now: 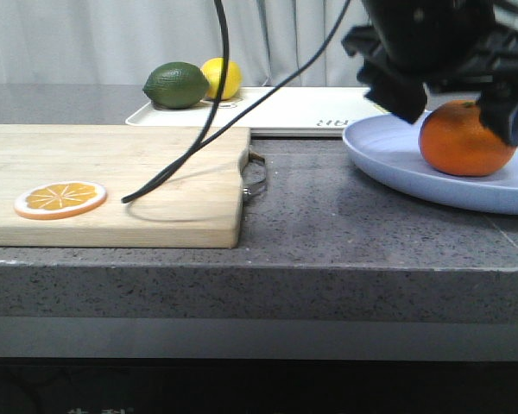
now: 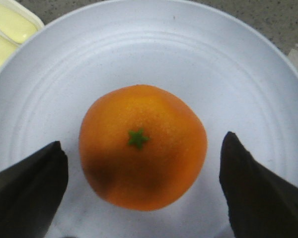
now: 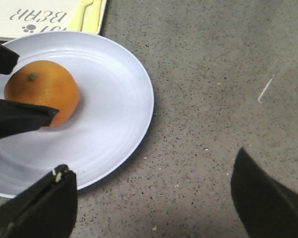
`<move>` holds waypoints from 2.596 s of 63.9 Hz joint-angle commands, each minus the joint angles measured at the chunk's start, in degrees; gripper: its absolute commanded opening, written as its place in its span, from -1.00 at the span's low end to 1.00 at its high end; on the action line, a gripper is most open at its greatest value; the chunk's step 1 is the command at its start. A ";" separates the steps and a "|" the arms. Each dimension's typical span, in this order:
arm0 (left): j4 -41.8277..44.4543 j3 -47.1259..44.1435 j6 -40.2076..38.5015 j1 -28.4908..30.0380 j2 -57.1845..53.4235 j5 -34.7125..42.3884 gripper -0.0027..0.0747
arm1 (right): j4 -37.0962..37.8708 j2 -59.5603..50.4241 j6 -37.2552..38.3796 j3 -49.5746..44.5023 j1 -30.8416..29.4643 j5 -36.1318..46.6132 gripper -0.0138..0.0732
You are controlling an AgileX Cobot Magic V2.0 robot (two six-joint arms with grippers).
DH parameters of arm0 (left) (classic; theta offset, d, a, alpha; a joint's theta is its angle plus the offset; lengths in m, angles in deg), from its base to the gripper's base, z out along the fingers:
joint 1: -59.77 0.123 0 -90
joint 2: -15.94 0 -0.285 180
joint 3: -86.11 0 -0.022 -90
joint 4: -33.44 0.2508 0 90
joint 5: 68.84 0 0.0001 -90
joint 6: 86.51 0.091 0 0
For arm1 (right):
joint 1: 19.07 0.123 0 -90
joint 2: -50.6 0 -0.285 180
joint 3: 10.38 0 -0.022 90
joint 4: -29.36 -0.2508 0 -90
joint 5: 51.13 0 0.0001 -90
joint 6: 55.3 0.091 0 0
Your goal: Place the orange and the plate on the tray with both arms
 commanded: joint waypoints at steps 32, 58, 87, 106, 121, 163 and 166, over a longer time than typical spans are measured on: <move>-0.46 -21.66 -0.78 7.34 -34.59 -3.81 0.63 | -2.54 0.28 -0.19 1.88 -0.38 5.94 0.77; -0.46 -45.86 -0.78 17.11 -60.00 -1.94 0.63 | -3.53 8.02 -0.19 6.88 -0.38 -3.62 0.77; -0.46 -59.07 -0.78 22.65 -79.07 -2.16 0.63 | -11.17 30.51 -4.70 27.04 -13.42 -22.64 0.77; -0.46 -59.20 -0.78 22.65 -79.30 -1.80 0.63 | -32.03 39.74 -16.82 27.30 -20.54 -25.70 0.77; -0.46 -59.20 -0.78 22.65 -79.30 -1.80 0.63 | -33.07 46.05 -17.33 27.30 -20.29 -26.78 0.77; -0.89 -59.20 -0.78 22.65 -79.30 -1.80 0.63 | -37.49 52.14 -19.78 27.30 -15.89 -23.70 -0.24; -0.89 -59.20 -0.78 22.65 -79.30 -1.80 0.63 | -37.49 52.14 -19.78 27.30 -15.89 -23.55 -0.33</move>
